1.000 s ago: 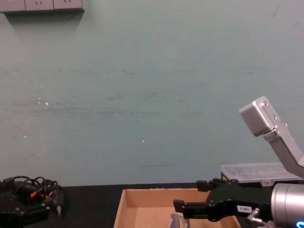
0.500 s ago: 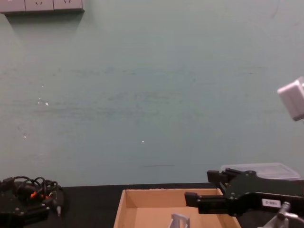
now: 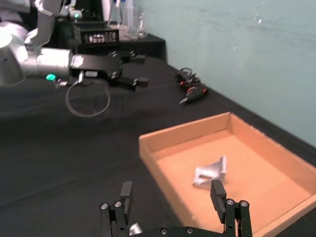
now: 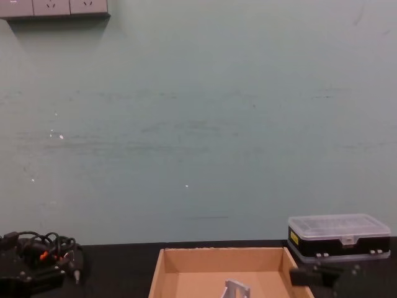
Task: Use one hand to pick up the angle iron from the table and place it into the box.
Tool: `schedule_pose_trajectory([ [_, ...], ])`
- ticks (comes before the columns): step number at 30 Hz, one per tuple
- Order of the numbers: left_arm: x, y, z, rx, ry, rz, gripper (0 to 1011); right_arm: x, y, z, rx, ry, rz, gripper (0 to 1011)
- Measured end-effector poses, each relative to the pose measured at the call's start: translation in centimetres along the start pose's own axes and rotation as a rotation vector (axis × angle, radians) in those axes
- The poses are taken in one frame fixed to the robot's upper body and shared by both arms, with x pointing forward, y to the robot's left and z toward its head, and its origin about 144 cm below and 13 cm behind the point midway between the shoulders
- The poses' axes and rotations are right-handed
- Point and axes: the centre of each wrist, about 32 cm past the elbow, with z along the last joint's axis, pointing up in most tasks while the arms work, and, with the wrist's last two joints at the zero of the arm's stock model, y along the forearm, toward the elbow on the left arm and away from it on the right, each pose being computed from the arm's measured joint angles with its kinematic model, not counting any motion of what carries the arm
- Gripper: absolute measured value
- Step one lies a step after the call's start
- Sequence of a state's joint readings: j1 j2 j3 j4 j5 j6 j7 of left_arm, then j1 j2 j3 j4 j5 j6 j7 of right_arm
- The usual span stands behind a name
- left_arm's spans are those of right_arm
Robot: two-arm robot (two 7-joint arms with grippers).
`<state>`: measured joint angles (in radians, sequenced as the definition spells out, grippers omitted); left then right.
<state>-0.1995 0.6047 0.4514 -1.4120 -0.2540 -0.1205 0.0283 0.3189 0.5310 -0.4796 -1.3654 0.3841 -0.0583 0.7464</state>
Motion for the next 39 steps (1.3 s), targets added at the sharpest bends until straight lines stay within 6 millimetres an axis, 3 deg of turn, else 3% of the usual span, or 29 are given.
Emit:
schedule_pose_trajectory([
  [13,0.0,0.0,0.0,0.0,0.0,0.0,1000,-1.3,-1.1,-1.4,-0.059,0.024,0.046,1003],
  [39,0.0,0.0,0.0,0.0,0.0,0.0,1000,-1.5,-0.1,-2.4,-0.113,0.055,0.042,1003],
])
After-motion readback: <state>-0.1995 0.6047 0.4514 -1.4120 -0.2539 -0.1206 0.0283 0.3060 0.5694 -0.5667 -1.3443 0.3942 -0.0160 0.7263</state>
